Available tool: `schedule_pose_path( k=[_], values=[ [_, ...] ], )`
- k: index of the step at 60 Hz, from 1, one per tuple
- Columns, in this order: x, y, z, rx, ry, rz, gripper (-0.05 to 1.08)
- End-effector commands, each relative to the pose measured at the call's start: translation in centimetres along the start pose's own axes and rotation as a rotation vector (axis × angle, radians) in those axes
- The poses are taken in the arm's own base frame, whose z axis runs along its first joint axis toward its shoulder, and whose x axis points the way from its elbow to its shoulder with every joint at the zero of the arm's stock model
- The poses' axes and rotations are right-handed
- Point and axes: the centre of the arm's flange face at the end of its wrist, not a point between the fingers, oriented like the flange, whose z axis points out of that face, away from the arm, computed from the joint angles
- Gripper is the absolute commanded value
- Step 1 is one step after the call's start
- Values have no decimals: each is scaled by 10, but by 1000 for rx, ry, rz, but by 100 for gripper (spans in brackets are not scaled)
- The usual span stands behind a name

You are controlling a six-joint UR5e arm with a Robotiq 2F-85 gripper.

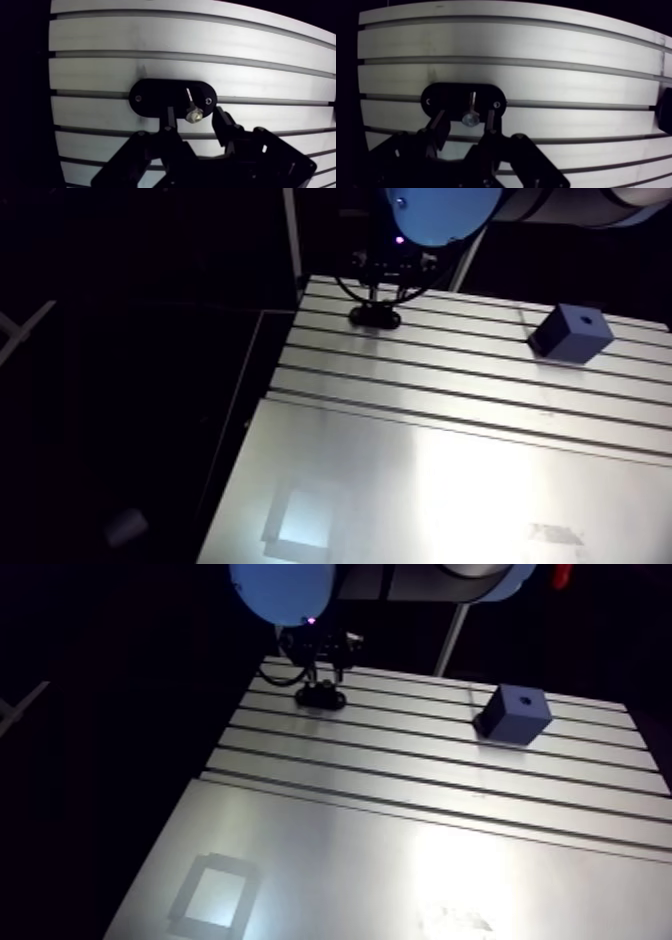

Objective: Pick up the M10 bolt and insert it into the hex recess until seated.

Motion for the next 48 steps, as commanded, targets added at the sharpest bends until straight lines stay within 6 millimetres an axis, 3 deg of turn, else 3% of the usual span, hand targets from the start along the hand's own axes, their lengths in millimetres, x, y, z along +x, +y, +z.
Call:
schedule_pose_path(
  k=[1, 48],
  values=[
    [0, 1, 4, -1, -7, 1, 50],
    [0, 2, 9, -2, -13, -4, 57]
  ],
)
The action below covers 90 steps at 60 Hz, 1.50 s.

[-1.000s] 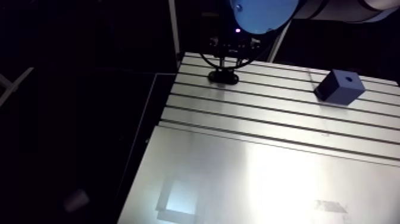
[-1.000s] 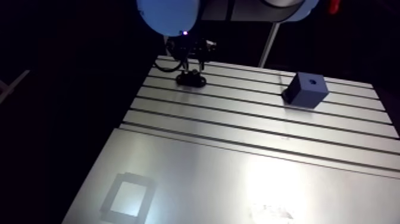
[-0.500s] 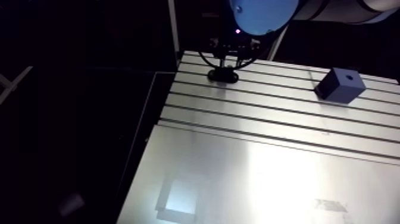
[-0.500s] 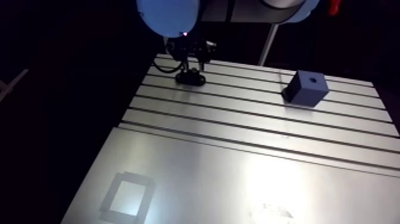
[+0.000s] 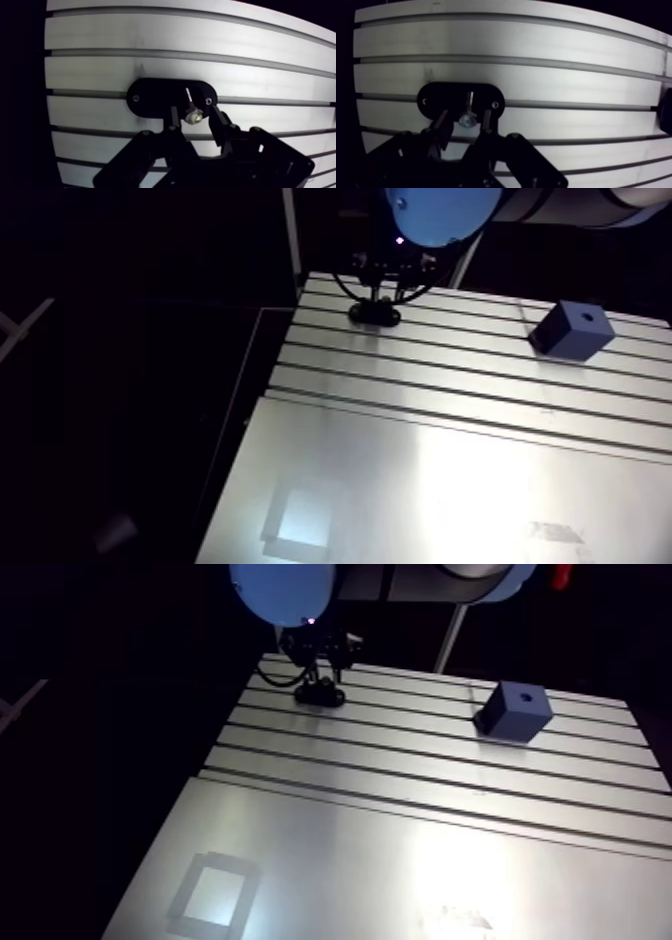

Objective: Pick up the M10 bolt and insert it into the hex recess until seated.

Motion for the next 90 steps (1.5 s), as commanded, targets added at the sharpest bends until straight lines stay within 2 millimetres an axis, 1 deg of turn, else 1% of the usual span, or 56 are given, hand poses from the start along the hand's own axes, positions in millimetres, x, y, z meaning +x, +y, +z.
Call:
schedule_pose_path(
  k=[1, 22, 90],
  values=[
    [0, 0, 3, -1, -4, 1, 57],
    [2, 0, 3, 0, -2, -1, 61],
    [2, -2, 5, 1, -4, -3, 66]
  ],
)
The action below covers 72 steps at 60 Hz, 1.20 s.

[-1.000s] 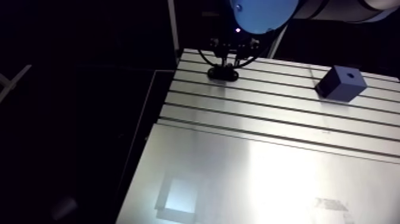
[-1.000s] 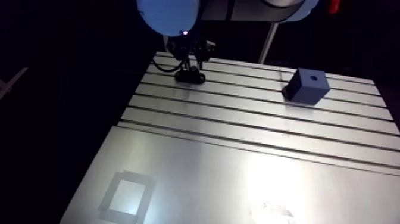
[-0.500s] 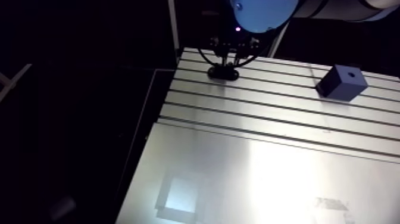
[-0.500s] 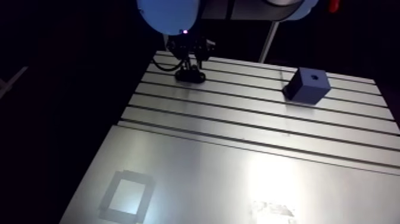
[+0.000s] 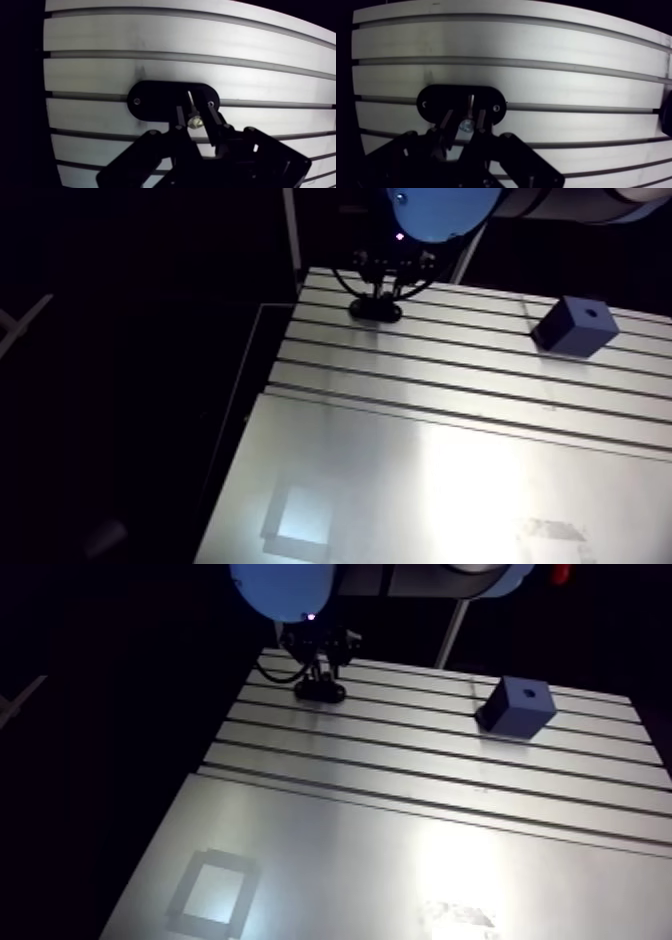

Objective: Pick up the M10 bolt and insert it into the hex recess until seated.

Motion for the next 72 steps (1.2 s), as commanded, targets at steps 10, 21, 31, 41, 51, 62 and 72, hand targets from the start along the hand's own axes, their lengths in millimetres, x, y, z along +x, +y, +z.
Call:
schedule_pose_path(
  k=[10, 21, 31, 41, 51, 62, 72],
  values=[
    [0, -1, 0, 0, 0, -1, 66],
    [0, 0, 0, -1, 0, -1, 67],
    [0, 0, 0, -1, 0, -1, 68],
    [0, 0, 0, -1, 0, -1, 68],
    [0, 0, -1, 0, 1, 1, 70],
    [2, -1, -5, 4, 10, 0, 70],
    [4, -1, -9, 6, 16, 0, 71]
  ],
)
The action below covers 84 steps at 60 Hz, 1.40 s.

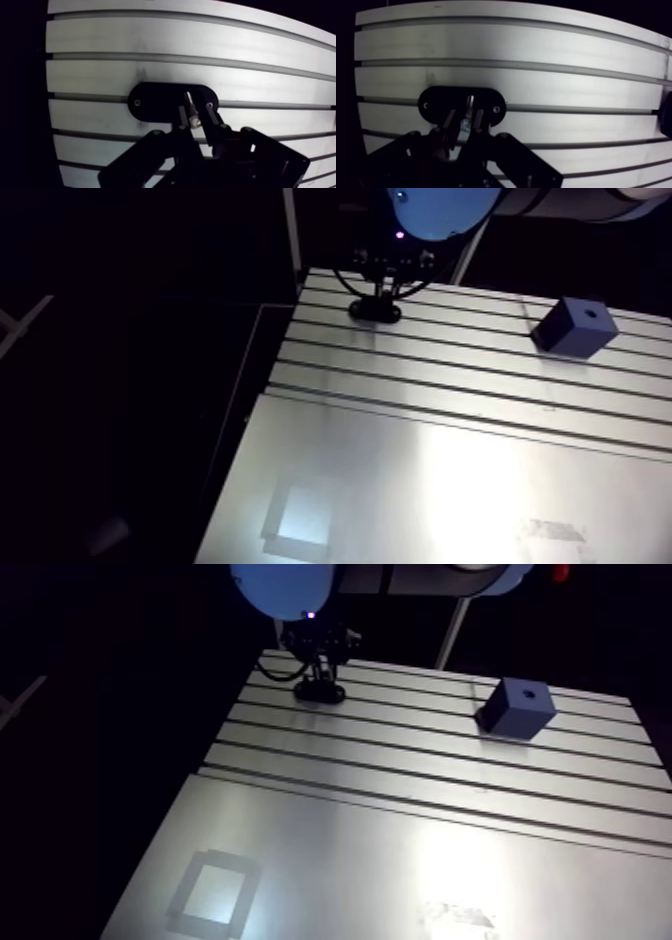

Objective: Pick up the M10 bolt and insert it into the hex recess until seated.

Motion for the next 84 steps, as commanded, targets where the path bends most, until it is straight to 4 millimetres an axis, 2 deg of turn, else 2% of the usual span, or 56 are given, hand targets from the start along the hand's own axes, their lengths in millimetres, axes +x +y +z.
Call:
schedule_pose_path(
  k=[1, 21, 38, 57, 76, 84],
  values=[
    [2, -1, -5, 4, 9, -1, 71],
    [4, -1, -13, 10, 23, 1, 72],
    [11, 4, -38, 11, 65, 7, 74],
    [21, 16, -78, 8, 112, 5, 78],
    [9, 29, -123, 1, 33, -37, 84],
    [2, 50, -146, -7, 4, -14, 86]
  ],
)
